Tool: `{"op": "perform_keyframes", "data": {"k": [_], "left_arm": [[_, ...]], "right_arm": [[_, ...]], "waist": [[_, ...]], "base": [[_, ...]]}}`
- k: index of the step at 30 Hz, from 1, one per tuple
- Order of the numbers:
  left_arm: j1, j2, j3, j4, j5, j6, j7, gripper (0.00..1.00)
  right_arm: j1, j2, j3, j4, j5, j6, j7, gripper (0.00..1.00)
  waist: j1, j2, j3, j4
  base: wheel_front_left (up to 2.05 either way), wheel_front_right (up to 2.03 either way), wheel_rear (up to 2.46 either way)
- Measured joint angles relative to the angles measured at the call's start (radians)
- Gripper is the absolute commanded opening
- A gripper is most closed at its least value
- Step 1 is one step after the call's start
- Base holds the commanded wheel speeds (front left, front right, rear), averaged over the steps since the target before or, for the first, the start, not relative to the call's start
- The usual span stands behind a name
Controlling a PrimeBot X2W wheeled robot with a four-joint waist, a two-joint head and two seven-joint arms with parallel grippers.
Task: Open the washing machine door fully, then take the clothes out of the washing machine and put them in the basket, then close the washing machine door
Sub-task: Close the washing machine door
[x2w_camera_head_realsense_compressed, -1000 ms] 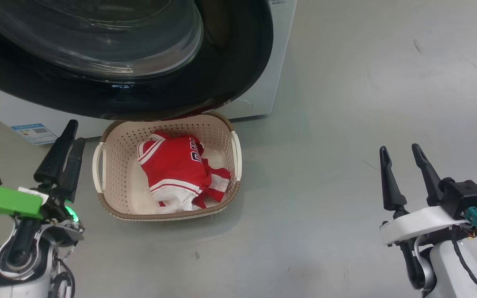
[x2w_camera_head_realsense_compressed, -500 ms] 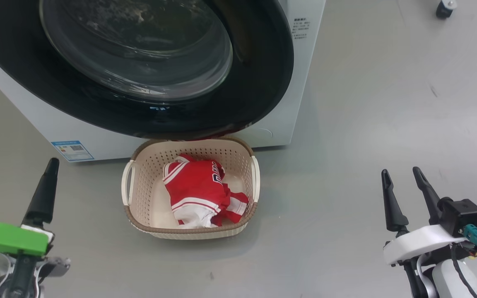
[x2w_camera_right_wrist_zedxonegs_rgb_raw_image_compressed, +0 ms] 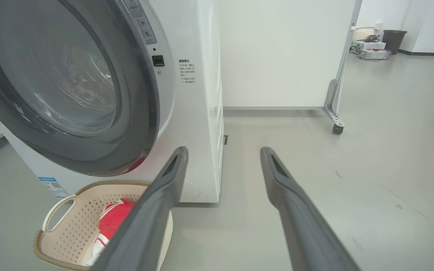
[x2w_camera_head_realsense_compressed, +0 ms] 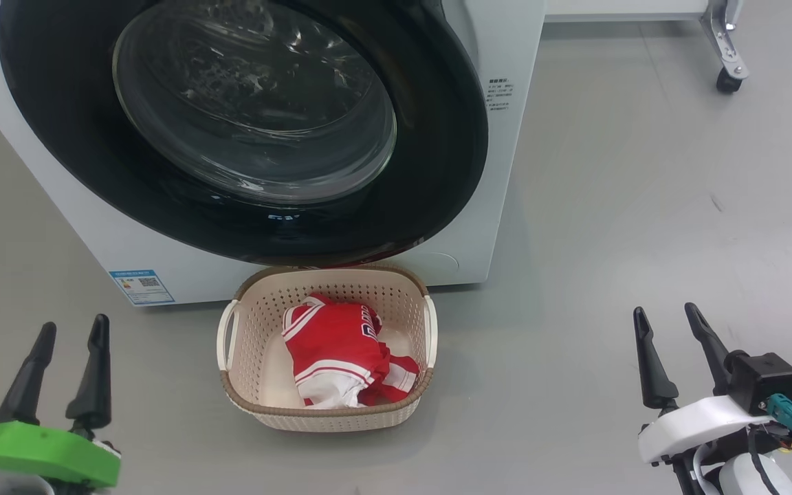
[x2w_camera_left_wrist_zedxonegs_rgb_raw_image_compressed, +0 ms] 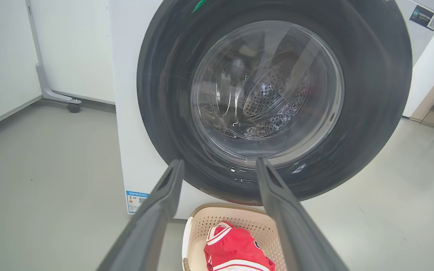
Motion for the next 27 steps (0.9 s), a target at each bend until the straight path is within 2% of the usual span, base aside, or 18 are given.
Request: {"op": "perform_keyframes", "data": {"k": [10, 16, 27], "left_arm": [[0.064, 0.000, -0.074, -0.007, 0.164, 0.081, -0.053, 1.00], [0.083, -0.008, -0.102, 0.002, 0.216, 0.131, -0.070, 1.00], [0.098, -0.035, -0.122, 0.006, 0.235, 0.159, -0.079, 1.00]], "right_arm": [[0.033, -0.001, 0.000, -0.014, 0.000, -0.009, 0.012, 1.00], [0.045, 0.001, -0.001, -0.021, 0.000, -0.010, 0.020, 1.00], [0.074, -0.001, 0.000, -0.040, 0.000, -0.019, 0.031, 1.00]], "waist": [[0.0000, 0.0000, -0.041, -0.004], [0.0000, 0.0000, -0.053, -0.009], [0.0000, 0.0000, -0.070, -0.015]], "base": [[0.00, 0.00, 0.00], [0.00, 0.00, 0.00], [0.00, 0.00, 0.00]]}}
